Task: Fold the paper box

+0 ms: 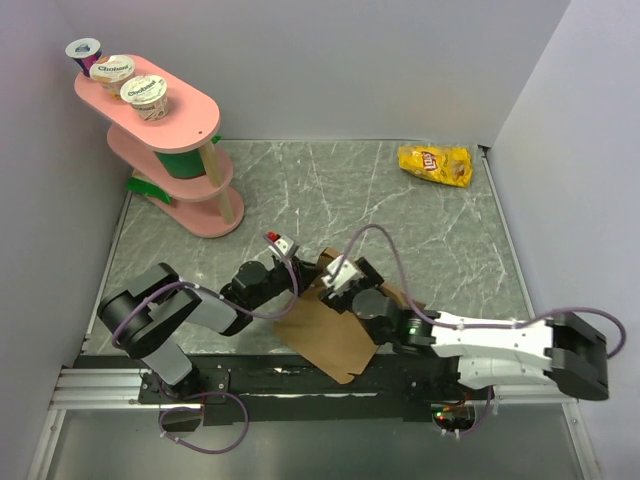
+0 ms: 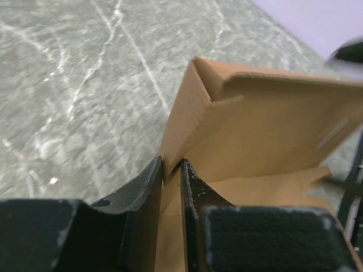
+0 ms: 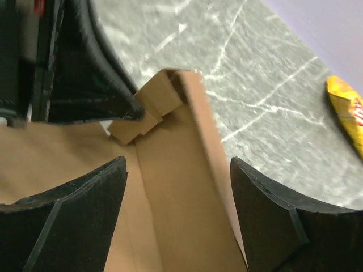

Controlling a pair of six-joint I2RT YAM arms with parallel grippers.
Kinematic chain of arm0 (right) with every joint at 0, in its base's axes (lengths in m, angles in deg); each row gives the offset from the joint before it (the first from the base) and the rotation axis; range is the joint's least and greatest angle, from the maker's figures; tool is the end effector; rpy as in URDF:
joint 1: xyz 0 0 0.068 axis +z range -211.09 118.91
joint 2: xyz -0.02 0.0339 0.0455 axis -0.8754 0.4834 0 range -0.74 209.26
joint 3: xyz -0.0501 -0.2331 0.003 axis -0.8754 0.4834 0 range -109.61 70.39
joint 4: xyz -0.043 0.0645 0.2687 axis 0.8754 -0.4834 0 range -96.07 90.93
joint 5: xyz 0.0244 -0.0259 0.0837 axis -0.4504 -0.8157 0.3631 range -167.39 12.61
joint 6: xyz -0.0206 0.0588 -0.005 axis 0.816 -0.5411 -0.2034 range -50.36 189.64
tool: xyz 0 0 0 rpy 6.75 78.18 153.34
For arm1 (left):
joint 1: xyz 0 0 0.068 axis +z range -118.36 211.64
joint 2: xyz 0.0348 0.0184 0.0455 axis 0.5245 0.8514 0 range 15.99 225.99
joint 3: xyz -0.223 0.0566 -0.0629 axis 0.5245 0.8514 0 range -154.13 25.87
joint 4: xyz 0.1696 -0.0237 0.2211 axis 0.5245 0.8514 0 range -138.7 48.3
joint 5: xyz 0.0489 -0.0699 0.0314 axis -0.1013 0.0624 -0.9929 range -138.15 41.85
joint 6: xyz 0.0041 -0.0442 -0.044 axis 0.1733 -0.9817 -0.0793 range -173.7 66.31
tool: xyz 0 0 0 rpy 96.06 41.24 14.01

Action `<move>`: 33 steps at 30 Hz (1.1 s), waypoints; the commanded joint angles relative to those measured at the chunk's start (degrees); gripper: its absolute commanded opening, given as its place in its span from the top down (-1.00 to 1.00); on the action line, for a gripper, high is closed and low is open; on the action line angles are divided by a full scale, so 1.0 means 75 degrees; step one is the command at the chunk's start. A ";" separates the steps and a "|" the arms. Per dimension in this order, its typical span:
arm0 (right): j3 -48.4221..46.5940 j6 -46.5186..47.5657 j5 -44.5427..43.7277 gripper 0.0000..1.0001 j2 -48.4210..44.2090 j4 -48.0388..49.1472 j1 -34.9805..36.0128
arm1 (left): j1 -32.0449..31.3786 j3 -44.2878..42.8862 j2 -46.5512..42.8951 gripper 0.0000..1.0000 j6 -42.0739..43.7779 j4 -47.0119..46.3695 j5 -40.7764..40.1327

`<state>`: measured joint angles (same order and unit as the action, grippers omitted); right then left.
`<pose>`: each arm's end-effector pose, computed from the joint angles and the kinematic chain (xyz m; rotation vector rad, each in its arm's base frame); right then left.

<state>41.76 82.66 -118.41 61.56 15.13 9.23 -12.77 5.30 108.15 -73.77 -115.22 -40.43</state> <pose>0.1206 0.2445 0.1824 -0.8245 1.6283 0.0189 0.2025 -0.2073 0.0991 0.4738 1.6849 -0.9528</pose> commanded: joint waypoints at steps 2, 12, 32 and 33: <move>-0.0027 -0.1112 0.0453 -0.61 -0.1449 -0.0344 -0.0341 | -0.0080 0.0189 -0.0124 0.98 0.0251 -0.0353 -0.0655; -0.0882 -0.3012 -0.0423 -0.55 -0.1360 -0.1552 -0.0998 | -0.0349 0.0318 0.0016 0.98 0.0286 -0.0517 -0.1310; -0.0626 -0.3691 -0.0813 -0.54 0.0975 -0.0721 -0.1725 | -0.1240 -0.0408 0.0157 0.98 0.0380 0.0748 -0.3021; -0.0567 -0.3716 -0.0743 -0.54 0.0939 -0.0709 -0.1724 | -0.1321 -0.0467 0.0169 0.98 0.0322 0.0830 -0.3104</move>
<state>34.97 58.48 -126.01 69.67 11.50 -3.88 -20.68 4.84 108.35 -70.32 -111.11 -60.29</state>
